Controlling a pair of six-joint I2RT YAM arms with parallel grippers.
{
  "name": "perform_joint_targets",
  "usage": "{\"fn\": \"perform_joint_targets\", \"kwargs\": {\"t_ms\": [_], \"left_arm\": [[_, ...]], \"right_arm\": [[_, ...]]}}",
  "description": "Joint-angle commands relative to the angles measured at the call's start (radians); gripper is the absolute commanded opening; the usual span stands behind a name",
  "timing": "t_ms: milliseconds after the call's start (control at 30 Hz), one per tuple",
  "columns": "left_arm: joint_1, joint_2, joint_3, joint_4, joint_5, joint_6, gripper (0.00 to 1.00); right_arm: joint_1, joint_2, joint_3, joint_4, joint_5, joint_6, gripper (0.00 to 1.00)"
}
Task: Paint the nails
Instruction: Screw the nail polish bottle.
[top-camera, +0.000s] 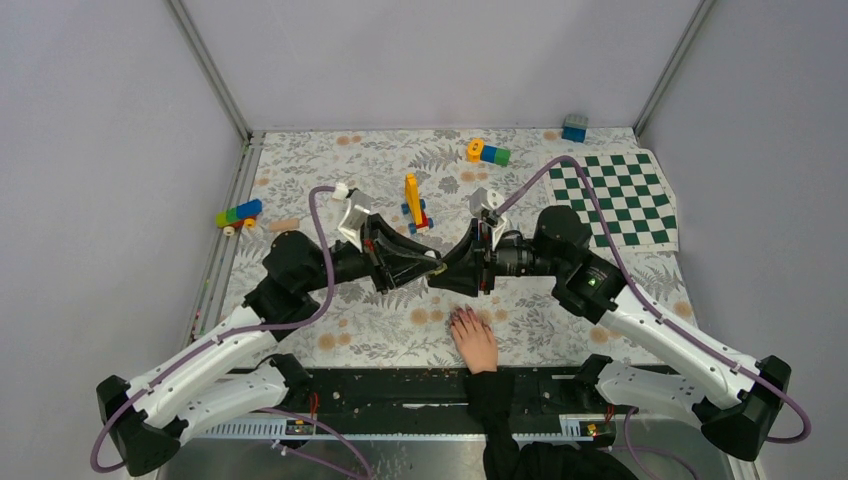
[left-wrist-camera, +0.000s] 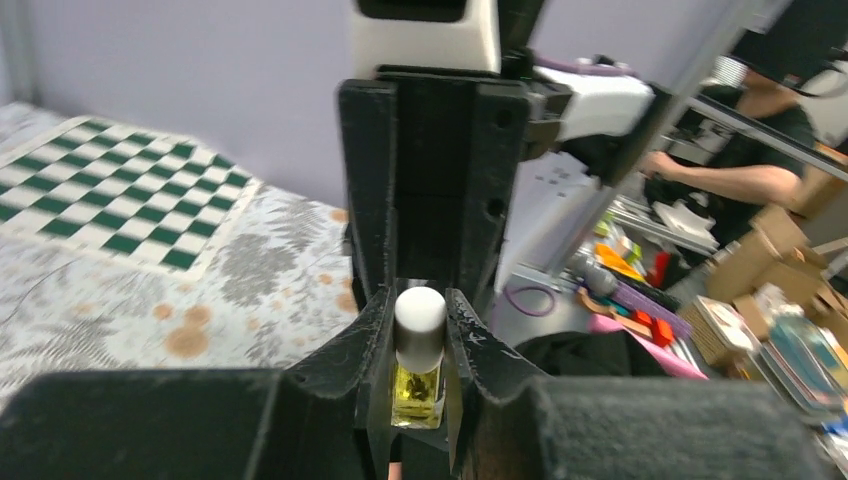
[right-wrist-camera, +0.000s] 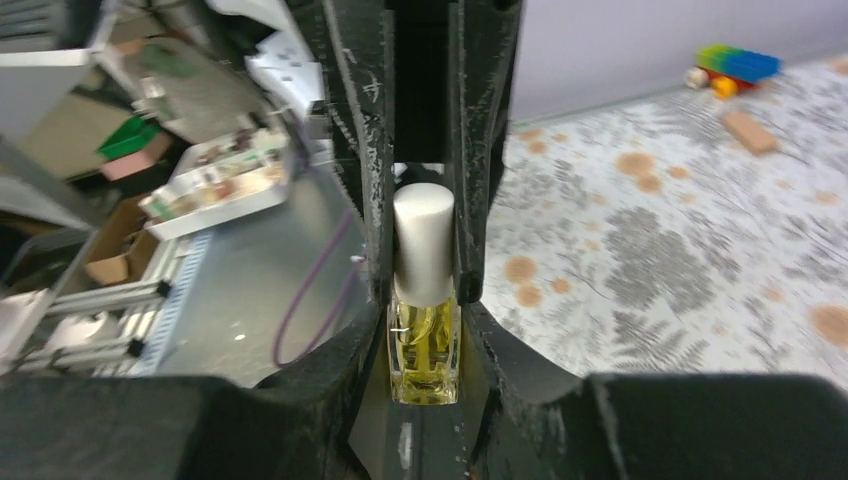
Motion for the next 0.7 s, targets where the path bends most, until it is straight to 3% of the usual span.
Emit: {"fn": "perform_joint_targets", "kwargs": {"t_ms": [0, 300, 467, 667], "left_arm": [[-0.010, -0.027, 0.015, 0.156, 0.252, -0.048, 0.00], [-0.020, -0.005, 0.066, 0.243, 0.396, -0.103, 0.00], [-0.035, 0.012, 0.101, 0.246, 0.424, -0.099, 0.00], [-0.050, 0.031, 0.135, 0.245, 0.462, -0.100, 0.00]], "right_arm": [[-0.009, 0.000, 0.087, 0.184, -0.238, 0.103, 0.00], [-0.008, 0.061, 0.137, 0.329, -0.365, 0.268, 0.00], [-0.009, 0.115, 0.133, 0.522, -0.410, 0.434, 0.00], [-0.007, 0.163, 0.159, 0.590, -0.423, 0.501, 0.00]]}}
